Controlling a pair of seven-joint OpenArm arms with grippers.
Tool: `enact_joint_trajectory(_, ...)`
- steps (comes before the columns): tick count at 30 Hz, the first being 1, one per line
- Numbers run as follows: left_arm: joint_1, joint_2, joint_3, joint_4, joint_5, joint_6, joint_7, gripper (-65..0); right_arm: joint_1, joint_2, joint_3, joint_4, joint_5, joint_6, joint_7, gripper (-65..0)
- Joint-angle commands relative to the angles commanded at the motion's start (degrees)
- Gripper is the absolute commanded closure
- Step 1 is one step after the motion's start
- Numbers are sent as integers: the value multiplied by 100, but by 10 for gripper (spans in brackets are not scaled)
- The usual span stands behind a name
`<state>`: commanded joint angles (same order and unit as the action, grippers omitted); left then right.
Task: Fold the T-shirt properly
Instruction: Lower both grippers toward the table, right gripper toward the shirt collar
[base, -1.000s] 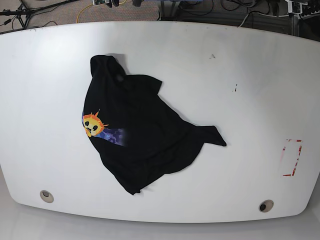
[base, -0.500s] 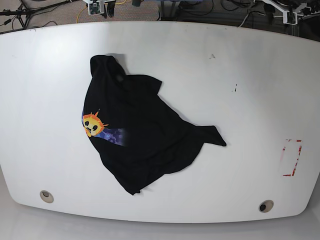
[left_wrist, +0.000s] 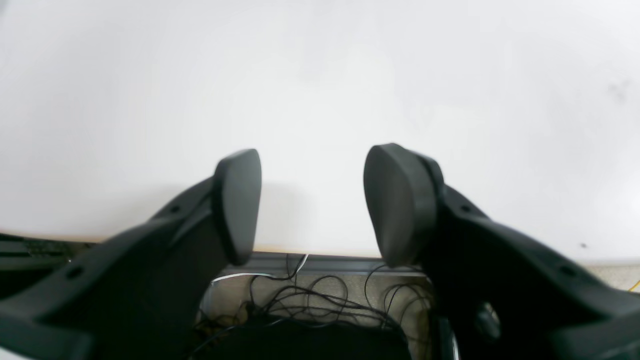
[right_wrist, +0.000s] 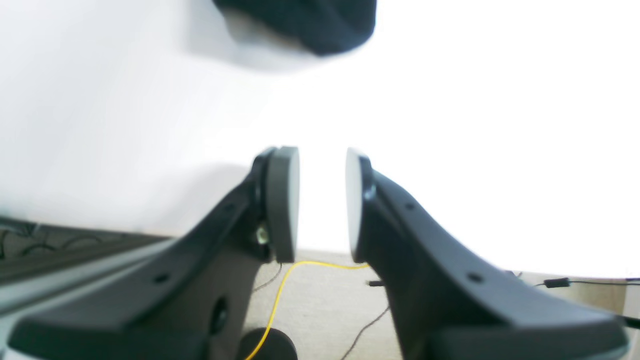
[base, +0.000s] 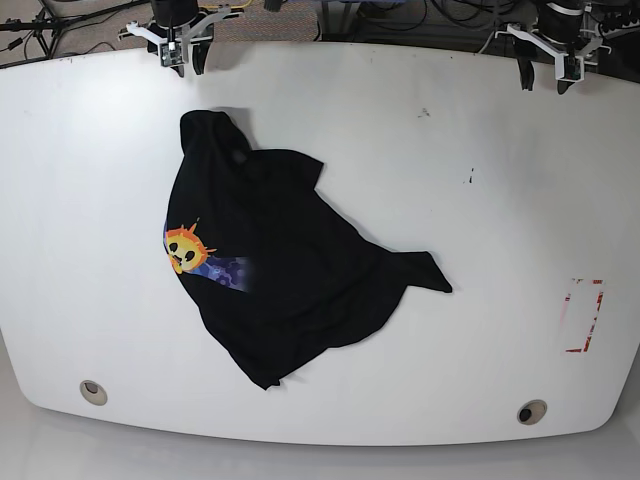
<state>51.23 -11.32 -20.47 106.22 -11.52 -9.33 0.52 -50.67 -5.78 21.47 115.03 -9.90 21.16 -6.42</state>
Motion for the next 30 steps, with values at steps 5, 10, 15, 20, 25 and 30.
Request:
enact_joint_trajectory(5, -239, 31, 63, -36, -50, 26, -1, -319, 130, -14, -31, 83, -106, -12, -44, -123)
enact_joint_trajectory(10, -317, 45, 57, -44, -45, 20, 28, -320, 232, -14, -164, 78, -157, -16, -72, -120)
enact_joint_trajectory(15, -475, 53, 3, -20, -70, 14, 79, -321, 391, -24, -312, 94, -152, -17, -168, -120)
enact_joint_trajectory(20, -722, 47, -233, 11, -130, -1, 66, -326, 700, -55, -532, 106, 36, 21, -244, -146)
enact_joint_trajectory(25, -781, 54, -261, 18, -145, -9, 73, -330, 831, -56, -587, 101, 28, 58, -254, -182)
enact_joint_trajectory(30, -823, 50, -260, -5, -145, -18, 38, -339, 941, -63, -597, 105, 31, 155, -236, -225)
